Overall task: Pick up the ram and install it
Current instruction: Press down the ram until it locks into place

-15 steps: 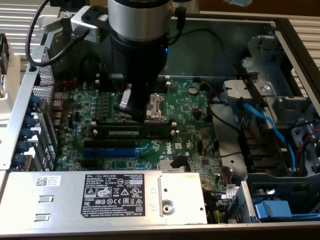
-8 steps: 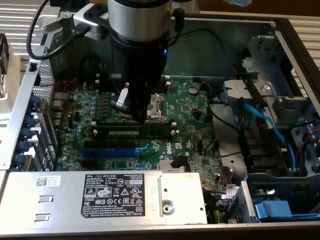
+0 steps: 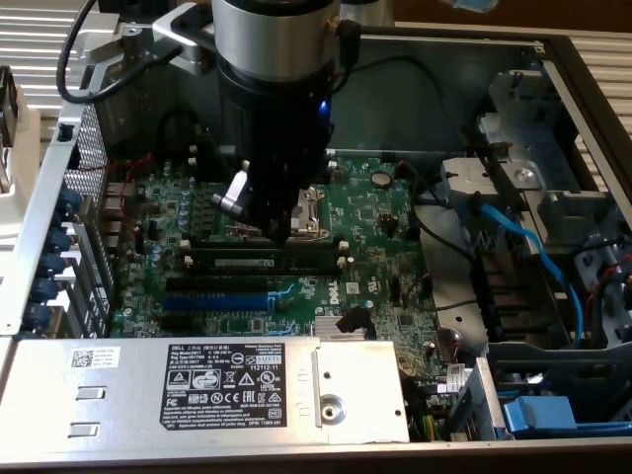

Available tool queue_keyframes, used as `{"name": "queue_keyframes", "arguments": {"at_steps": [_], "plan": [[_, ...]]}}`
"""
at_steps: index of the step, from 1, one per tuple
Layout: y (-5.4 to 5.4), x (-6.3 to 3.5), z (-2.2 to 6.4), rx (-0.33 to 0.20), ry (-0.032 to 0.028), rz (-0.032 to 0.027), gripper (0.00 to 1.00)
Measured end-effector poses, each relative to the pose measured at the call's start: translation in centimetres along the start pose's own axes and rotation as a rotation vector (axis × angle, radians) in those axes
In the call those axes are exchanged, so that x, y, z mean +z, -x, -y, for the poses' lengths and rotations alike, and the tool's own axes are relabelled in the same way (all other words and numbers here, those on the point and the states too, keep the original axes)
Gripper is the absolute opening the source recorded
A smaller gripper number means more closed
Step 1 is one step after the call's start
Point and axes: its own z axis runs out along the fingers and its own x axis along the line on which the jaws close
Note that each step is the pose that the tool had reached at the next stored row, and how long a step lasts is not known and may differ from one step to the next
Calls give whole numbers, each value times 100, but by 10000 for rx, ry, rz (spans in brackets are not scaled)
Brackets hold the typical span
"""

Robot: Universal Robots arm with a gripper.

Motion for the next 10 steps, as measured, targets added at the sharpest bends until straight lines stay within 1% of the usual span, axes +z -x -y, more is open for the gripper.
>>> {"name": "queue_keyframes", "arguments": {"at_steps": [10], "plan": [[0, 0, 0, 1343, -45, -9, 10]]}}
